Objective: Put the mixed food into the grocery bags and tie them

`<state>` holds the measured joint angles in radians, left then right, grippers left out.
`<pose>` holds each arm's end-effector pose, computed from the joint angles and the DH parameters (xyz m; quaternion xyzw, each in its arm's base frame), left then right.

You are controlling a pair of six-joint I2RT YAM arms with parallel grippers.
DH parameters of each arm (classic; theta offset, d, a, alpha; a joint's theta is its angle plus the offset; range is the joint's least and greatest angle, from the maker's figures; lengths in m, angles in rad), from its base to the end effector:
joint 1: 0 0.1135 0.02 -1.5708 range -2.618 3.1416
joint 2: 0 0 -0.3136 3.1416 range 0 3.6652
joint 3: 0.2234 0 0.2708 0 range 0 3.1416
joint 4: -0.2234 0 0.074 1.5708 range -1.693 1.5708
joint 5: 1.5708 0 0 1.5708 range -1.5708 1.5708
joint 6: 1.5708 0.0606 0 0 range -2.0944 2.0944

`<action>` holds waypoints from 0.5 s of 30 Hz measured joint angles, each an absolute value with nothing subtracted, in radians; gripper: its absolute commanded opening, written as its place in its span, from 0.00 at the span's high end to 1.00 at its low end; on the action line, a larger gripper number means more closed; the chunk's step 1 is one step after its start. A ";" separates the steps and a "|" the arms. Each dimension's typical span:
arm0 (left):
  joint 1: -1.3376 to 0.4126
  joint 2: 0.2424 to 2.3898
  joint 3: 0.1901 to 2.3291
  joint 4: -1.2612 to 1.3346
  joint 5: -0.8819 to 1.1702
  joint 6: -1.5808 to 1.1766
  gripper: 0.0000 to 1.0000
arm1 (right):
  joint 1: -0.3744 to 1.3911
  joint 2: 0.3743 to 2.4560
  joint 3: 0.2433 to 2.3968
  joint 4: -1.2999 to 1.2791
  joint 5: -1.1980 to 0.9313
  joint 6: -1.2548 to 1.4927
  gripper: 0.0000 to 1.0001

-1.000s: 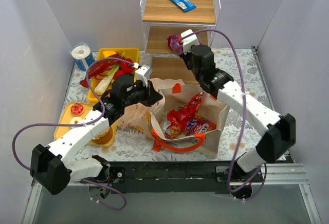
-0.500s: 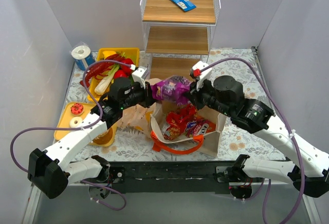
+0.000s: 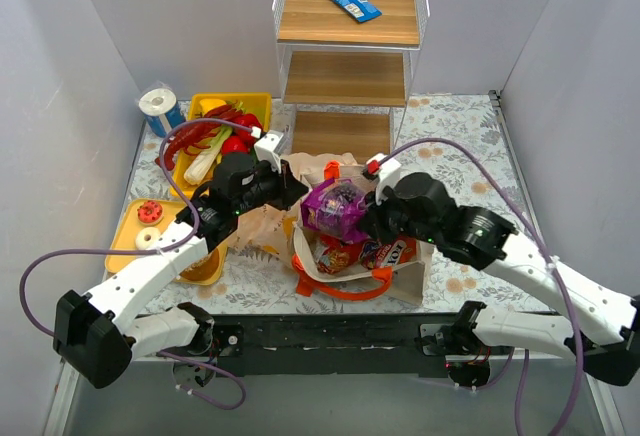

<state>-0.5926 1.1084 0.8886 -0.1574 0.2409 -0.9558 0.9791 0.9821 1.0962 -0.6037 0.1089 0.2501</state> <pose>0.2195 -0.1653 0.3462 -0.0819 0.8198 -0.4611 0.3294 0.1281 0.1788 0.4009 -0.2790 0.8099 0.2582 0.4468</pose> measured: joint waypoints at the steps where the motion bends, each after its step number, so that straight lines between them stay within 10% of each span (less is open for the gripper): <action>1: -0.592 1.106 0.888 -0.159 0.236 -0.955 1.00 | 0.987 0.994 1.084 -0.608 0.108 0.261 0.99; 15: -0.592 1.059 0.857 -0.157 0.262 -0.941 1.00 | 1.029 1.134 0.999 -0.605 0.159 0.362 0.99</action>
<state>-0.5919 1.0592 0.8574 -0.1570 0.2619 -0.9413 1.0286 1.1336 0.9989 -0.6052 0.1593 0.3618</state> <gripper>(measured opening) 0.021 0.045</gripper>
